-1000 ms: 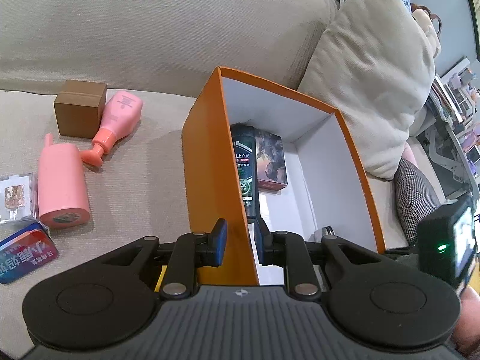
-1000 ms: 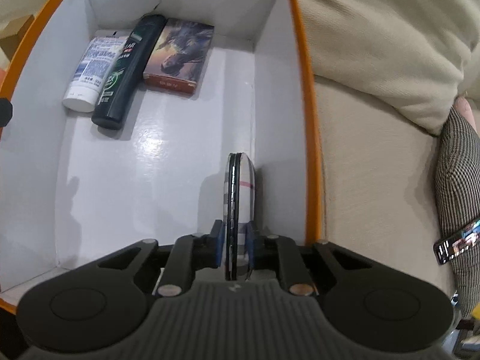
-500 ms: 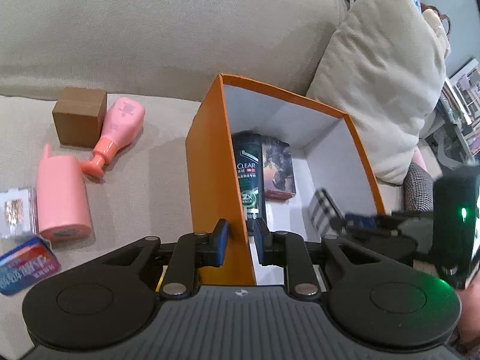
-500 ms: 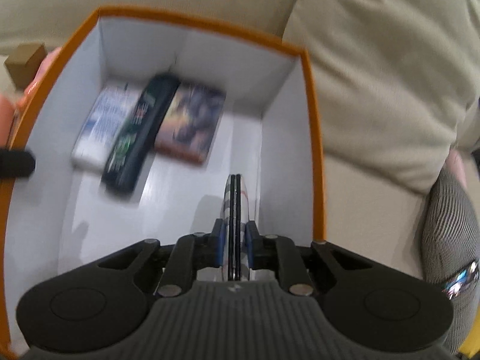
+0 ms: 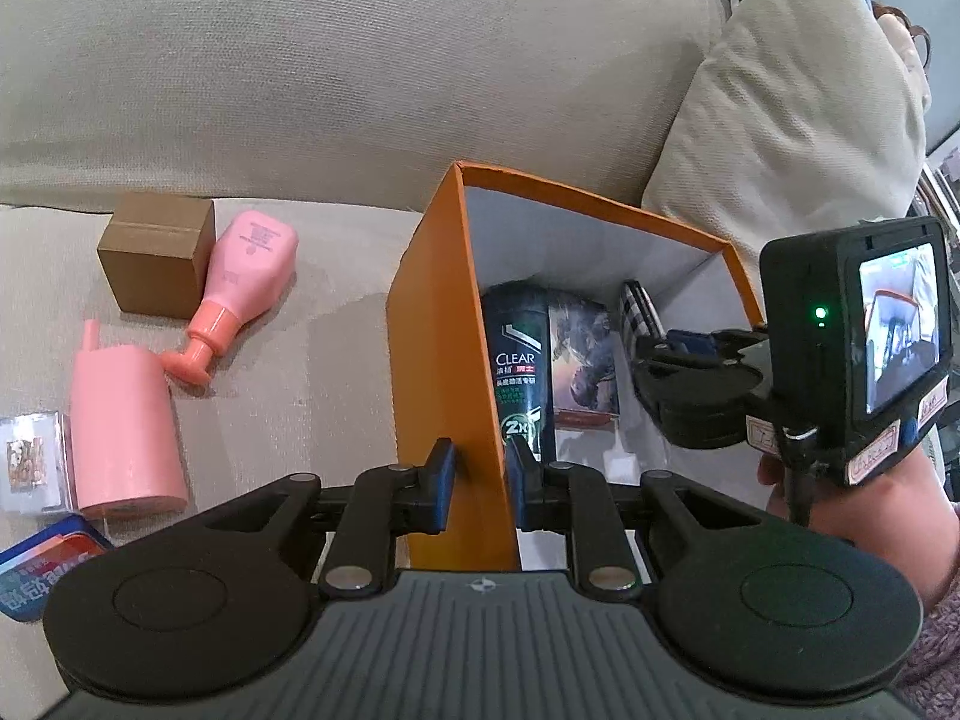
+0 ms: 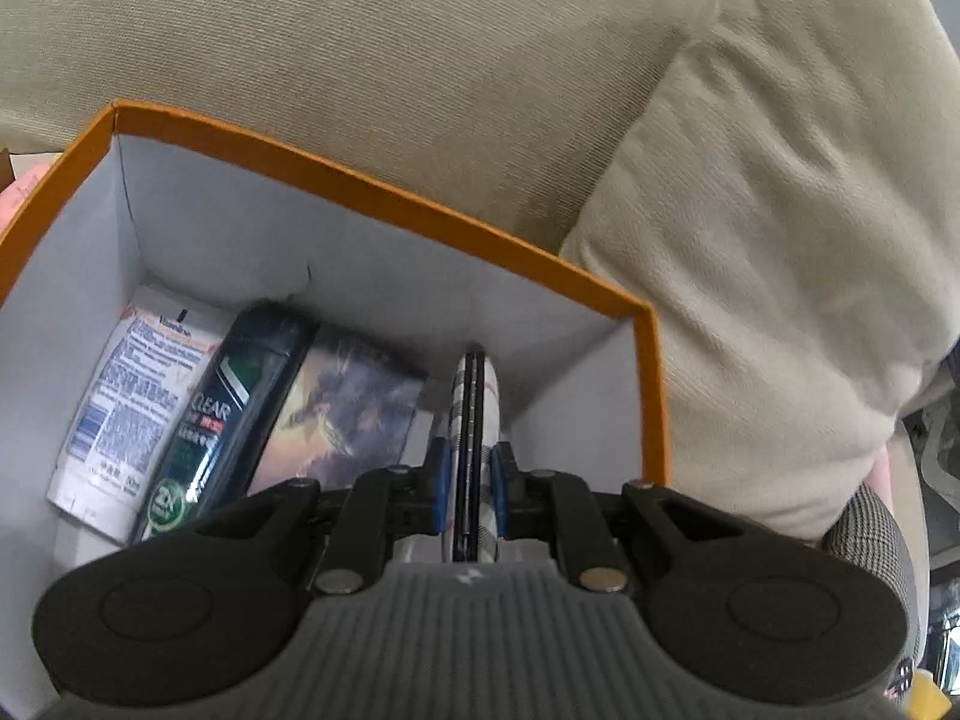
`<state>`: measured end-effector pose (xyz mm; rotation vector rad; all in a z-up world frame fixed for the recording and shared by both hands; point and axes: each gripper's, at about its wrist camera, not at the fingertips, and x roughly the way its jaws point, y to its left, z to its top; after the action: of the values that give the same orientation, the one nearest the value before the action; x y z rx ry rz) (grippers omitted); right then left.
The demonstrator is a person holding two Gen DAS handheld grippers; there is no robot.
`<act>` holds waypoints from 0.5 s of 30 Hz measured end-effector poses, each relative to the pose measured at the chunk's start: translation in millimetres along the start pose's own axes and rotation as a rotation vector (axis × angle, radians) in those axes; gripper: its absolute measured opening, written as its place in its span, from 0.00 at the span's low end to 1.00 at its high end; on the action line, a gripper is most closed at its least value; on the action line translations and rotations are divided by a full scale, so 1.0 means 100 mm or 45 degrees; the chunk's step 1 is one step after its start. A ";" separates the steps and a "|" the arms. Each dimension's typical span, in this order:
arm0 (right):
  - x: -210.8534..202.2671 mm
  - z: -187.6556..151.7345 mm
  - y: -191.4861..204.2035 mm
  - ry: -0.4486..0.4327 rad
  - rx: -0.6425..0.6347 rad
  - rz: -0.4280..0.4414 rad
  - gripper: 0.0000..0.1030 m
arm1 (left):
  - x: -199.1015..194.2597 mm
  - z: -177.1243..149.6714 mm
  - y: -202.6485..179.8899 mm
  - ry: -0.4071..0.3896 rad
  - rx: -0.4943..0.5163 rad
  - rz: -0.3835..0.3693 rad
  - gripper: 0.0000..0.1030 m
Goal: Organize rigid objects
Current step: 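Lower the plaid case into the box and open the right gripper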
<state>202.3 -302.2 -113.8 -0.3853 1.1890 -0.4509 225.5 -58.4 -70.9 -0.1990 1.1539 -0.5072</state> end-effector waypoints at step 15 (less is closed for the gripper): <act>0.05 -0.02 -0.51 -0.025 0.295 0.362 0.13 | 0.01 0.03 -0.04 0.005 0.010 0.030 0.21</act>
<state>194.7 -347.9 -92.3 -0.0198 1.1372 -0.3317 227.0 -63.0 -69.2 -0.1772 1.1566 -0.4915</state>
